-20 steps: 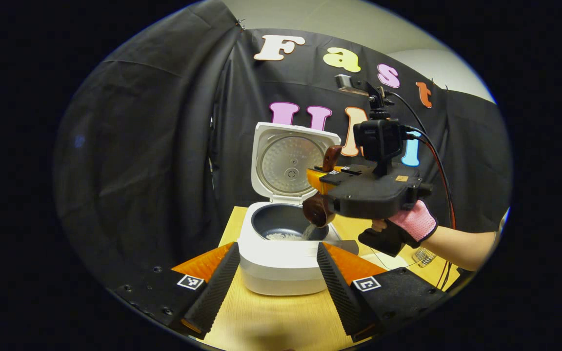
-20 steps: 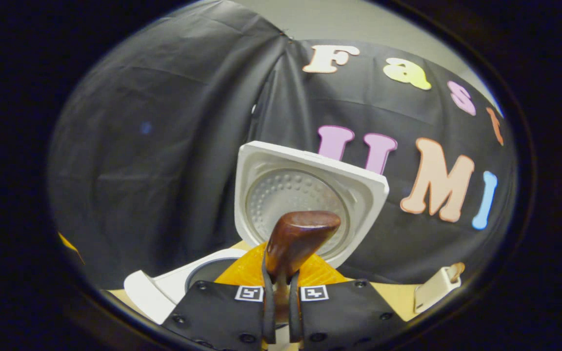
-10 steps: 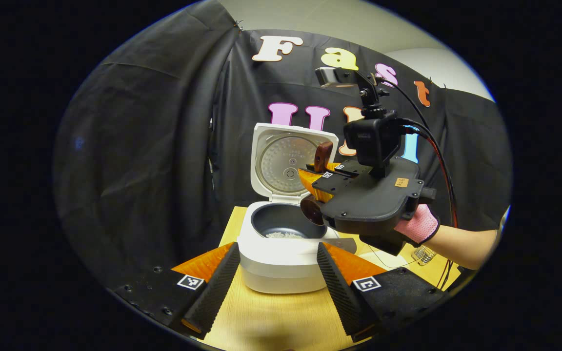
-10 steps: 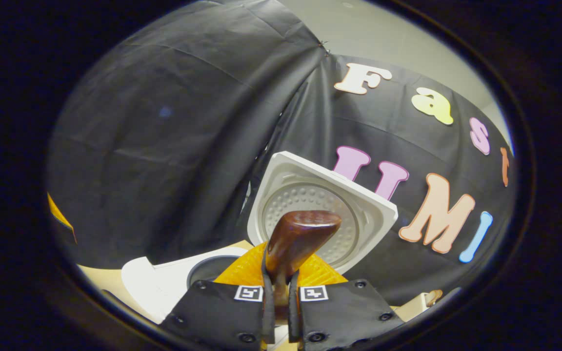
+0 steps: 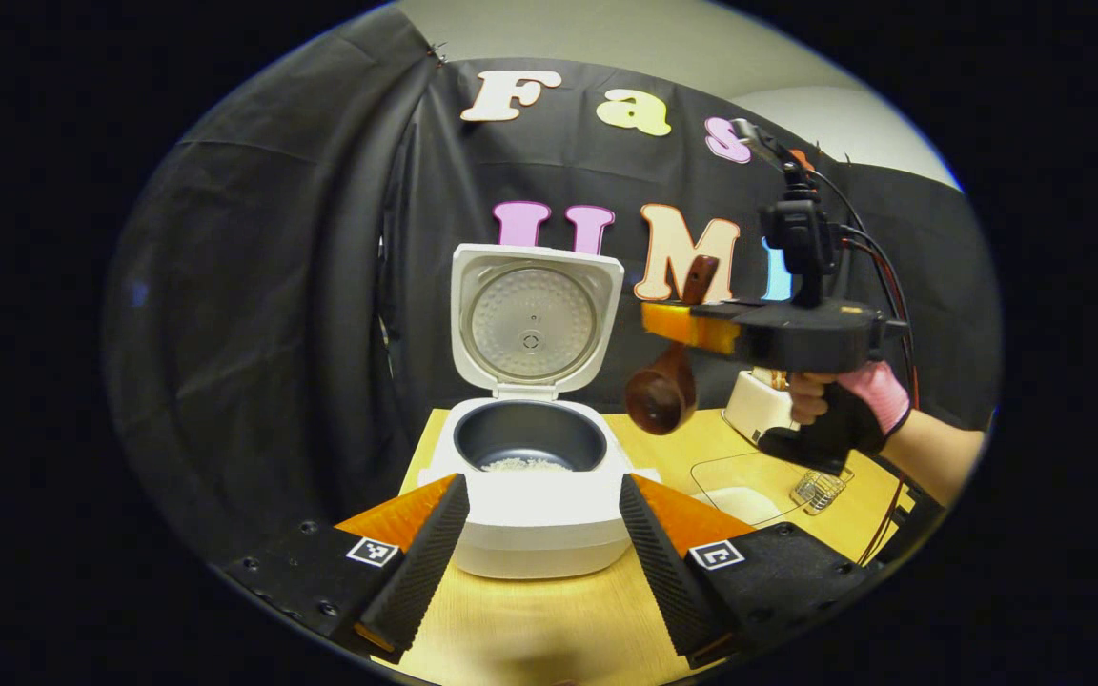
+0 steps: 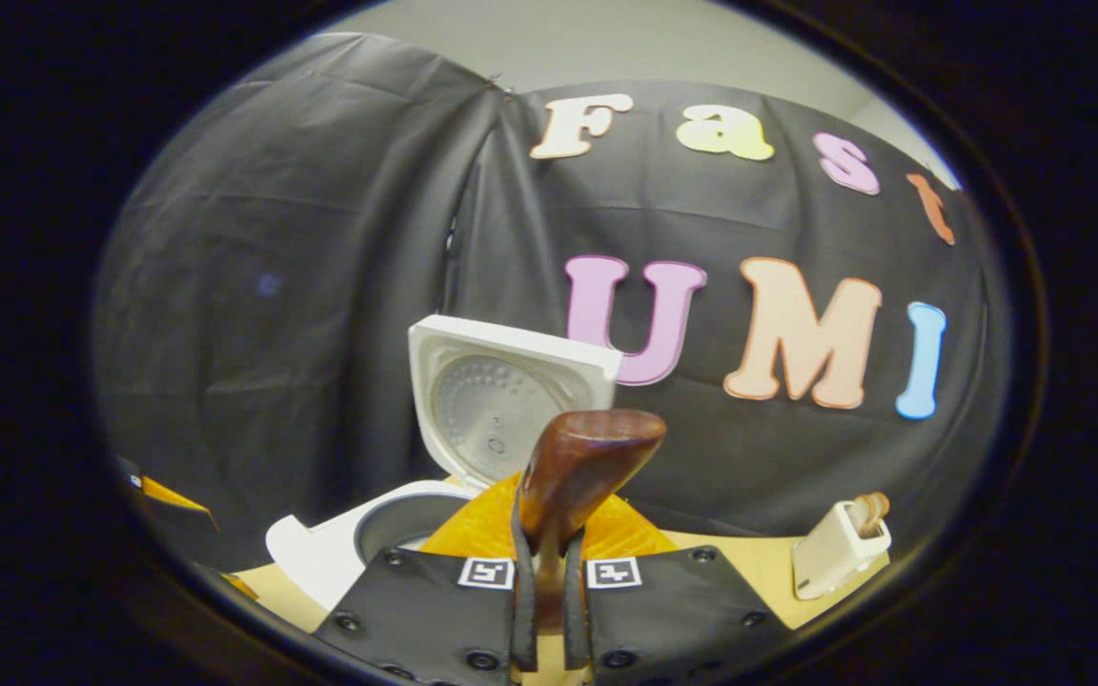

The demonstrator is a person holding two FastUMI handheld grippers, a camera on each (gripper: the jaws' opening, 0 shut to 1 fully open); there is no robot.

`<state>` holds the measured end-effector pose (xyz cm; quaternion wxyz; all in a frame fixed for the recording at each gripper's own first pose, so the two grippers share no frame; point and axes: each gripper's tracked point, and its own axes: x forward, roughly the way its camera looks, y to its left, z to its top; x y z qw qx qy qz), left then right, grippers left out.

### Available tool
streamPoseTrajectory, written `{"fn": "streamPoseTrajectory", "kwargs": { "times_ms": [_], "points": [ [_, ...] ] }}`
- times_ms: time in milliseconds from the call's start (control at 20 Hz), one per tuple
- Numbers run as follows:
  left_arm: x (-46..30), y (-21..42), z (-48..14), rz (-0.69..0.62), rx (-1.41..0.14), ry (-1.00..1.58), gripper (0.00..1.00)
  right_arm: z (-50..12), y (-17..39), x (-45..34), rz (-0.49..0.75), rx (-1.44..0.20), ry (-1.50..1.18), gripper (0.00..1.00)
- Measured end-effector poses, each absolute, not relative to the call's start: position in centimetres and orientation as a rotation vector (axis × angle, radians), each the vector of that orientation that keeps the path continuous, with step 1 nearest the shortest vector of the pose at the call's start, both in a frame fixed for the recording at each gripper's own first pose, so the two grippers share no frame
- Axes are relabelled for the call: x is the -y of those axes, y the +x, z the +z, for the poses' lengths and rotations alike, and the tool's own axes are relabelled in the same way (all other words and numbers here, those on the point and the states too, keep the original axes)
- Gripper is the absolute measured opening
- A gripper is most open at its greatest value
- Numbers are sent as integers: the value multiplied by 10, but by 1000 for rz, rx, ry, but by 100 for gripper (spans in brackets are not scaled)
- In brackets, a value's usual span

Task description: Close the left gripper, press the button to open the rice cooker; take a wooden spoon from the chopstick holder with the right hand, scoop a spoonful of rice and pour it into the rice cooker, then put the wooden spoon back into the chopstick holder.

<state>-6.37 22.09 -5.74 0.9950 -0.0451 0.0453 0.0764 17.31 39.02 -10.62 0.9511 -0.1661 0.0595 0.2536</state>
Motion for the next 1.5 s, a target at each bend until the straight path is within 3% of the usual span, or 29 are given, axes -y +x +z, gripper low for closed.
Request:
{"fn": "streamPoseTrajectory", "kwargs": {
  "times_ms": [450, 900, 1100, 1150, 1500],
  "points": [
    [-177, -38, -51, 121, -88, -76, 94, -46, 178, -160, 222, -134, -359, 15],
    [-145, -27, -45, 151, -81, -54, 94, -100, 193, 10, 5, -223, -389, 15],
    [-135, -34, -48, 187, -100, -49, 91, -137, 194, 30, 12, -271, -347, 15],
    [-135, -36, -49, 204, -103, -44, 94, -146, 195, 33, 17, -284, -343, 14],
    [-118, -44, -48, 242, -115, -18, 94, -195, 200, 45, 14, -355, -381, 14]
  ]
}}
